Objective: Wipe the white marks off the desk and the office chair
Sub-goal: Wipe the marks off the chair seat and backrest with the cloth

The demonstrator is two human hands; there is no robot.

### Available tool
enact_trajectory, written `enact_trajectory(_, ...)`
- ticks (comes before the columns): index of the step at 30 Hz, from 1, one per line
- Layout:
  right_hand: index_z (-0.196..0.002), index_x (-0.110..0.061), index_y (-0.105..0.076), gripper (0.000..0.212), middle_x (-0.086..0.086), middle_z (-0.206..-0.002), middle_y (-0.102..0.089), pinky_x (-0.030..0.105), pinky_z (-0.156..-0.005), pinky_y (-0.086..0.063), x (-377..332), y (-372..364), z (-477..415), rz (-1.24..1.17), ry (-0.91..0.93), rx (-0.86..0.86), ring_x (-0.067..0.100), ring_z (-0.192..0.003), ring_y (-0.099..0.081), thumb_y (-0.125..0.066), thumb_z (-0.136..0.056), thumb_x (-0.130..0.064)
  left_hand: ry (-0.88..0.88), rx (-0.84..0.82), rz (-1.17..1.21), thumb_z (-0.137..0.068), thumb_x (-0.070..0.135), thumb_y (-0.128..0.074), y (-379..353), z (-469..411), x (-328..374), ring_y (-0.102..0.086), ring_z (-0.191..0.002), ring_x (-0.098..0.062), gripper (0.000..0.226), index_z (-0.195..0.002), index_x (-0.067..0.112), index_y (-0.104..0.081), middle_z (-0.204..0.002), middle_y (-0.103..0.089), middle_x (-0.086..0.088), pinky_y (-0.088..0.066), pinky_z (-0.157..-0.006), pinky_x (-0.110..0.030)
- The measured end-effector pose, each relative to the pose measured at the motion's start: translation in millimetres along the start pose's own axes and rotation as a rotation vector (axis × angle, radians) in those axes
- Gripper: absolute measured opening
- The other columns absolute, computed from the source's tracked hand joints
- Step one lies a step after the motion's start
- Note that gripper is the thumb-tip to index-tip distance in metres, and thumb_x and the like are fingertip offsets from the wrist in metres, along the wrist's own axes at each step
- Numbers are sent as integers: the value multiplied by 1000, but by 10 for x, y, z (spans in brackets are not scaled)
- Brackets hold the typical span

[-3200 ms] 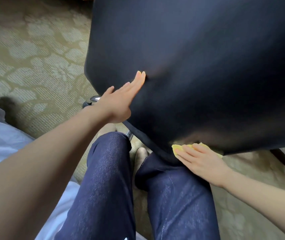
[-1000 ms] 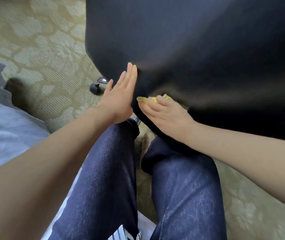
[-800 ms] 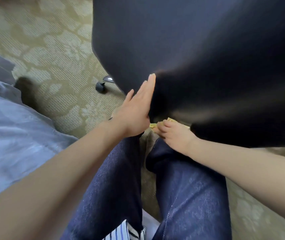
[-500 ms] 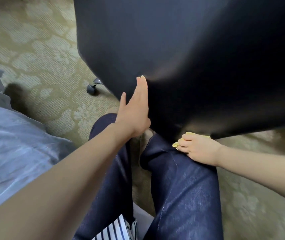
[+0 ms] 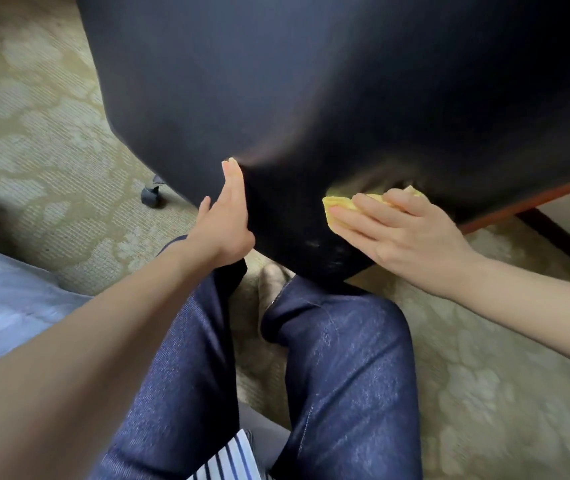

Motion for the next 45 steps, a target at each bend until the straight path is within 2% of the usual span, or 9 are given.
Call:
enact_trajectory(5, -132, -12, -55, 45, -3, -133, -56, 28, -91, -43, -277, -353, -117, -31, 22, -7, 13, -112, -58, -34, -92, -5, -9, 31, -45, -76, -10, -44, 40, 8, -23, -9, -143, -24, 100, -146, 12, 24, -159, 11, -9, -6, -119, -41)
enact_trajectory(9, -134, -17, -53, 47, -6, -137, -52, 27, -95, -38, -620, -744, -186, -91, 33, -96, 10, -117, -54, -38, -89, -15, -22, 62, -90, -75, -8, -41, -8, 4, -19, -27, -136, -28, 97, -146, 11, 23, -159, -2, -11, -16, -116, -45)
enact_trajectory(13, -132, -23, -54, 48, -10, -140, -48, 23, -97, -41, -919, -1034, -203, -126, 151, -188, 6, -119, -52, -59, -86, -31, -34, 88, -90, -76, -10, -42, -53, -5, -38, -27, -133, -26, 99, -147, 15, 22, -160, 10, -3, -20, -114, -45)
enact_trajectory(19, -139, -17, -45, 54, -8, -138, -50, 25, -99, -40, -862, -1014, -151, -63, 178, -167, 9, -119, -51, -60, -88, -27, -43, 48, -89, -77, -10, -45, -58, -13, -34, -16, -140, -26, 100, -146, 14, 23, -159, 15, -3, -15, -116, -45)
enact_trajectory(26, -129, -9, -57, 44, 1, -128, -59, 32, -95, -46, -255, -389, 153, -52, -62, 91, 18, -112, -59, -58, -85, -8, -15, 18, -174, -77, -7, -50, 94, 92, 21, -27, -134, -37, 96, -149, 16, 10, -156, -12, -12, -25, -111, -51)
enact_trajectory(33, -124, -17, -63, 41, -1, -128, -60, 34, -92, -46, 354, 367, 331, 96, -233, 217, 21, -111, -60, -59, -85, -3, -186, 103, -325, -81, -2, -49, 266, 342, 484, 4, -147, -25, 96, -148, 14, 19, -158, 19, -3, -4, -118, -44)
enact_trajectory(36, -122, -20, -64, 39, -2, -128, -60, 35, -91, -46, 611, 752, 299, 184, -316, 311, 23, -114, -51, -57, -88, -3, -256, 222, -431, -84, 3, -48, 422, 468, 664, 19, -144, -21, 94, -147, 12, 21, -157, 23, -4, 8, -115, -41)
enact_trajectory(39, -123, -20, -63, 40, -2, -129, -59, 36, -89, -39, 868, 1152, 224, 305, -375, 412, 23, -112, -42, -55, -89, -1, -313, 337, -500, -83, 4, -48, 614, 595, 811, 24, -143, -21, 94, -147, 11, 21, -156, 25, -4, 13, -114, -40)
enact_trajectory(45, -116, -25, -68, 37, -7, -124, -62, 33, -81, -43, 1277, 1832, -170, 389, -542, 705, 19, -104, -51, -61, -87, -2, -376, 458, -507, -84, 3, -46, 1104, 718, 1016, 36, -136, -17, 93, -147, 14, 21, -152, 33, 1, 19, -111, -37)
Point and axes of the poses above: each hand's wrist, its own z-axis away from the middle knuckle, its own y-axis out of the back of the hand, x = y × z, the point moved 5 cm from there along -z, towards the middle knuckle
